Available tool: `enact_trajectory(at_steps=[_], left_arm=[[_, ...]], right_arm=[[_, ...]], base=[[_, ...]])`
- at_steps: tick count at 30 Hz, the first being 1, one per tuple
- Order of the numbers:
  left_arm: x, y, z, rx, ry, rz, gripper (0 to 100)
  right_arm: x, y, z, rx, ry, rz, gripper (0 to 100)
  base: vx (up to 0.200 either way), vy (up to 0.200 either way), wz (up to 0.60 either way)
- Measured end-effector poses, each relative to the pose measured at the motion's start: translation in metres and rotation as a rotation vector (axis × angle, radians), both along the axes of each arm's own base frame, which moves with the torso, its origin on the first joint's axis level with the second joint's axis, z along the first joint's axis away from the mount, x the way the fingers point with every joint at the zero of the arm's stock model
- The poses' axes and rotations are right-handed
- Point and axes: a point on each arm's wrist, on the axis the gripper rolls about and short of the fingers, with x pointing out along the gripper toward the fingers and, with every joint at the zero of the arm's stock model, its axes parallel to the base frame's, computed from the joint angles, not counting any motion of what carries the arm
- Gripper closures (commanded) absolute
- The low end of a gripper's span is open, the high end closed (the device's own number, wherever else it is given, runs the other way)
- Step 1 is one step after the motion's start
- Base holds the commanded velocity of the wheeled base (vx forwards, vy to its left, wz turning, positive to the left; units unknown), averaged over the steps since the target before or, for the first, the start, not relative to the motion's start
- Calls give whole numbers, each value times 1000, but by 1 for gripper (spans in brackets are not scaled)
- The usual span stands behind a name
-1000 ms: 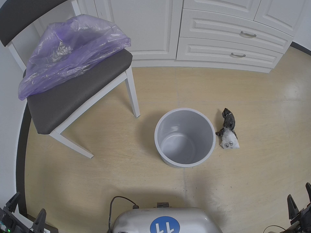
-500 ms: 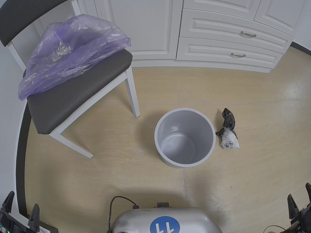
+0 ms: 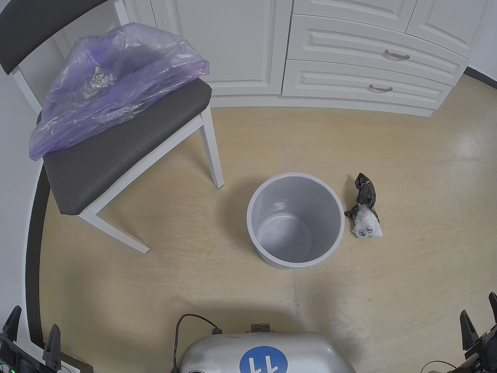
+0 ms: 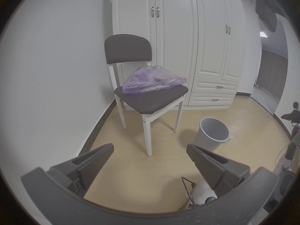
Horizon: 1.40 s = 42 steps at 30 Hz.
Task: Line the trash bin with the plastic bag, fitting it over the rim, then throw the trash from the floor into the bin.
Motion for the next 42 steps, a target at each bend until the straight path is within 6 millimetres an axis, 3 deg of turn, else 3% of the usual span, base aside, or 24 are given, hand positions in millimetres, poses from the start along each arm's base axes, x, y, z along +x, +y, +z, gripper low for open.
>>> enact_trajectory(at_steps=[14,21,27,35,42], left_arm=[[0,0,2,-31,-18,18,0],[-4,0,28,-6,-174,-27,0],[-1,1,53,-34,-165,-62,0],[36,-1,99,-15,-40,-59,0],[98,3,134,89,2,38,0]], right_arm=[[0,0,2,3,-17,0,0],[-9,1,39,-39,-153,51,0],[2,2,66,-27,-35,82,0],[35,2,104,-40,92,95,0],[62,2,123,-27,107,96,0]], base=[[0,0,0],[0,0,0],[0,0,0],[0,0,0],[0,0,0]])
